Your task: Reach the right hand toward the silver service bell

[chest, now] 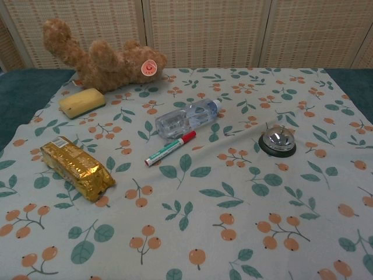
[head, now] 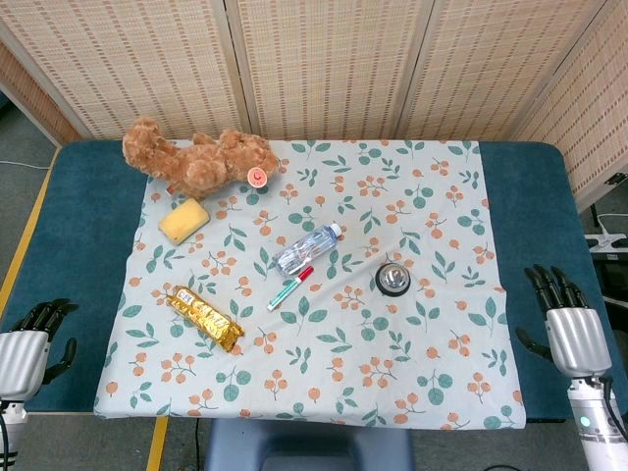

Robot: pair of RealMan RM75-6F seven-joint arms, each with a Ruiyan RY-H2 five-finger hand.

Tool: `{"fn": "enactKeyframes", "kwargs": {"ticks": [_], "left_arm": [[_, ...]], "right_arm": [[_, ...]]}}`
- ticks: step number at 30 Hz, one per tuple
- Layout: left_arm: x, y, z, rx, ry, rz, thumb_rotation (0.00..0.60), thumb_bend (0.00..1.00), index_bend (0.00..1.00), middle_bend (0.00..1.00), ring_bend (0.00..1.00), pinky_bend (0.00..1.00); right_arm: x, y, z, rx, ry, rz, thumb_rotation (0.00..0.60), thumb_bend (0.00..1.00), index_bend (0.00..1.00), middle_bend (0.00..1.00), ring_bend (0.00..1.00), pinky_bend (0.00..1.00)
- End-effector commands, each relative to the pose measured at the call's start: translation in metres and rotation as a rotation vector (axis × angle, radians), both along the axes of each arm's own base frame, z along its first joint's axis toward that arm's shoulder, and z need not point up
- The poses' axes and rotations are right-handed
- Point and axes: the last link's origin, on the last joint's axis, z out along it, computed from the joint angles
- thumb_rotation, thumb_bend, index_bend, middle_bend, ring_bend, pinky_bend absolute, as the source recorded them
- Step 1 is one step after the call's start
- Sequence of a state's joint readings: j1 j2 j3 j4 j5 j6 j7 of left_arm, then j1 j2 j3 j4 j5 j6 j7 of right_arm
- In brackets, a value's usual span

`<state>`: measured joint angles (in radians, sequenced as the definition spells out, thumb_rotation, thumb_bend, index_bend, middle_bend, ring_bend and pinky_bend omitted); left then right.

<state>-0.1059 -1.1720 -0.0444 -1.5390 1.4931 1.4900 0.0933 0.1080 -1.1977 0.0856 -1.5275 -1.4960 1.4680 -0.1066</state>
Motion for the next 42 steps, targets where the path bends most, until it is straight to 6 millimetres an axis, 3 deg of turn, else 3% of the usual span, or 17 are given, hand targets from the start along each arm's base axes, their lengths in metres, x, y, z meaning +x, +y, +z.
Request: {"fn": "enactKeyframes", "kwargs": {"ticks": [1,5,8,11,15,18,29,35,42], "left_arm": [[0.000,0.000,-0.002,0.015,0.042,0.012,0.600,0.48,0.24,0.20,0.18,0.41],[0.001,0.000,-0.002,0.012,0.036,0.013,0.600,0.48,0.24,0.20,0.18,0.41],[0.003,0.001,-0.003,0.008,0.040,0.002,0.600,0.48,0.24,0.20,0.18,0.41],[0.001,0.002,-0.004,0.000,0.048,0.002,0.600,0.48,0.24,0.20,0.18,0.41],[0.000,0.002,-0.003,0.004,0.047,0.014,0.600,0.48,0.24,0.20,0.17,0.41],[0.002,0.001,0.001,0.022,0.031,0.011,0.600,0.48,0.25,0.20,0.17,0.41],[0.000,0.000,0.006,0.038,0.017,0.019,0.600,0.48,0.26,0.20,0.17,0.41],[0.000,-0.001,0.005,0.027,0.014,0.017,0.600,0.48,0.26,0.20,0.17,0.41],[0.001,-0.001,0.005,0.019,0.011,0.017,0.600,0.48,0.26,0.20,0.17,0.41]], "right_arm": [[0.000,0.001,0.000,0.010,-0.003,0.003,0.600,0.16,0.08,0.05,0.00,0.17],[-0.001,0.001,0.000,0.028,0.000,-0.002,0.600,0.17,0.08,0.05,0.00,0.17],[0.000,0.000,-0.002,0.048,-0.004,0.001,0.600,0.26,0.07,0.05,0.00,0.17],[-0.001,-0.001,-0.006,0.068,0.003,0.007,0.600,0.46,0.05,0.05,0.00,0.17],[0.000,-0.005,-0.016,0.093,0.029,0.041,0.600,0.83,0.00,0.05,0.00,0.17],[-0.001,-0.014,-0.026,0.103,0.049,0.072,0.600,0.99,0.00,0.05,0.00,0.16],[0.001,-0.102,-0.095,0.259,0.175,0.114,0.600,1.00,0.00,0.05,0.00,0.16],[0.015,-0.132,-0.124,0.295,0.184,0.178,0.600,1.00,0.00,0.05,0.00,0.16],[0.033,-0.154,-0.152,0.369,0.182,0.215,0.600,1.00,0.00,0.05,0.00,0.15]]}}
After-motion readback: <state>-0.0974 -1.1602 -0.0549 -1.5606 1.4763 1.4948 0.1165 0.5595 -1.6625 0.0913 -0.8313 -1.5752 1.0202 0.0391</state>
